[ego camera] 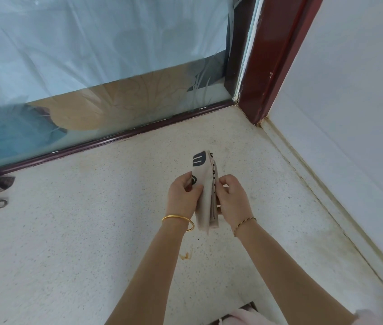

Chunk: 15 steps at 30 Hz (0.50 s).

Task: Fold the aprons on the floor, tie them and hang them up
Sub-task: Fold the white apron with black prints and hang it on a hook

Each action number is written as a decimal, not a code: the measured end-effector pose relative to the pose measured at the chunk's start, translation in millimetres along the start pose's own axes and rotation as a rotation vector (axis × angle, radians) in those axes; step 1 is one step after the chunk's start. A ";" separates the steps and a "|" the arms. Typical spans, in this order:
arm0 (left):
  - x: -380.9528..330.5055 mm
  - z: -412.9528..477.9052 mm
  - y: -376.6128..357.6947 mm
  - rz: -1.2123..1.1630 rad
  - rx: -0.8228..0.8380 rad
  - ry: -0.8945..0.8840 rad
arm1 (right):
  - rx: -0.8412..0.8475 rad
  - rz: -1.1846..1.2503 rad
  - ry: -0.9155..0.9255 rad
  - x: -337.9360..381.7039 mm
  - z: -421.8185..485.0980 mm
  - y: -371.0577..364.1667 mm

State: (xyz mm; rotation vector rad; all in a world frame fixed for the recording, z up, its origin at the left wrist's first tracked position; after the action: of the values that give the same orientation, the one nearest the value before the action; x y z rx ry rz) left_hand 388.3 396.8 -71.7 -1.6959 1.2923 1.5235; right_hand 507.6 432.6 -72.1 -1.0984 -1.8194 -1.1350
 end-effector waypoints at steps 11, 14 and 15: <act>-31.9 -7.2 2.3 0.754 -0.093 -0.115 | -0.189 -0.250 0.269 7.1 -15.5 -7.7; -31.1 -6.6 -0.2 0.441 0.009 -0.056 | -0.181 -0.311 0.305 9.7 -14.1 -4.9; -31.2 -7.8 -1.5 0.366 0.054 -0.035 | -0.171 -0.305 0.309 10.0 -14.1 -4.1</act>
State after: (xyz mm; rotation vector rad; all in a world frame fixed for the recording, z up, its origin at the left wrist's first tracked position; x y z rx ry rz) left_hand 395.8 400.3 -40.5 -1.4480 1.6778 1.6907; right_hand 501.9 421.3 -59.5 -0.6995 -1.7022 -1.5699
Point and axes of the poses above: each hand's wrist, its own z-axis towards the middle knuckle, its own y-axis out of the back of the hand, x = y × z, the point moved 4 cm from there along z, towards the middle knuckle, and after that the axes turned 4 degrees about -y, right-handed, at the moved point
